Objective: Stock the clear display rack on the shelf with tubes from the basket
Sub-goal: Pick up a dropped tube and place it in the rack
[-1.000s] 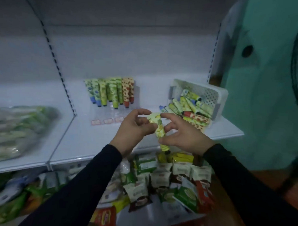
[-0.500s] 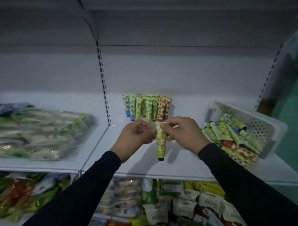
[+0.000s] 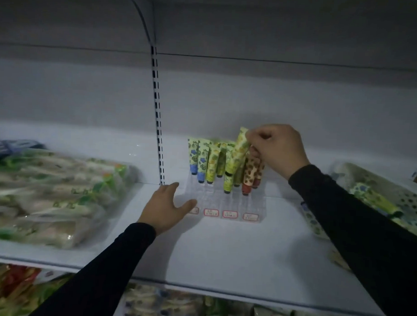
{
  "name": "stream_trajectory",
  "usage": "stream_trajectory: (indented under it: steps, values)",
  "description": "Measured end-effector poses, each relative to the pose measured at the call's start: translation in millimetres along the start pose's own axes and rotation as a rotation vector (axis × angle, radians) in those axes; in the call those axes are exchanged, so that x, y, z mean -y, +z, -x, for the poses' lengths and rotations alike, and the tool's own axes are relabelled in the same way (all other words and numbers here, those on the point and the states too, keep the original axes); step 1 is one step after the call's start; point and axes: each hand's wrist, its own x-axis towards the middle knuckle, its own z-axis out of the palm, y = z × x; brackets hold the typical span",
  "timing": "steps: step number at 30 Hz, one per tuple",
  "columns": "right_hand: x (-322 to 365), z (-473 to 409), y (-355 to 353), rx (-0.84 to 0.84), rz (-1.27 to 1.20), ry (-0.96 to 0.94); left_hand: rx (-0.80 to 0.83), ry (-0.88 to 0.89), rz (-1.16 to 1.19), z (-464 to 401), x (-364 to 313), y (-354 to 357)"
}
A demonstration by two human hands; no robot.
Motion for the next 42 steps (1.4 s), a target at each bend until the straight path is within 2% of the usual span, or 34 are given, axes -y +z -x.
stream_trajectory:
  steps: [5, 11, 15, 20, 23, 25, 30, 42]
  values:
    - [6.6, -38.9, 5.7, -0.078, 0.043, -0.037, -0.008, 0.09, -0.029, -26.0, -9.5, 3.4]
    - [4.7, -59.6, 27.7, -0.057, 0.112, -0.092, 0.009, 0.182, -0.024, -46.8, -15.9, 11.5]
    - [3.7, -64.4, 38.1, -0.056, 0.206, -0.179, -0.125, 0.239, 0.004, -48.8, -17.7, 7.6]
    - [-1.9, -69.0, 47.6, -0.049, 0.288, -0.263, -0.337, 0.435, -0.068, -67.9, -37.1, -17.1]
    - [-7.1, -69.5, 54.7, -0.026, 0.335, -0.282, -0.317, 0.601, -0.201, -77.5, -48.0, -23.1]
    - [-10.8, -69.3, 58.5, -0.006, 0.349, -0.264, -0.286, 0.646, -0.257, -81.4, -51.1, -23.8]
    - [-12.3, -62.8, 64.0, 0.028, 0.369, -0.244, -0.228, 0.666, -0.297, -84.5, -50.0, -19.5]
    - [-18.1, -52.3, 72.2, 0.13, 0.494, -0.146, -0.228, 0.624, -0.256, -84.2, -51.9, -18.5]
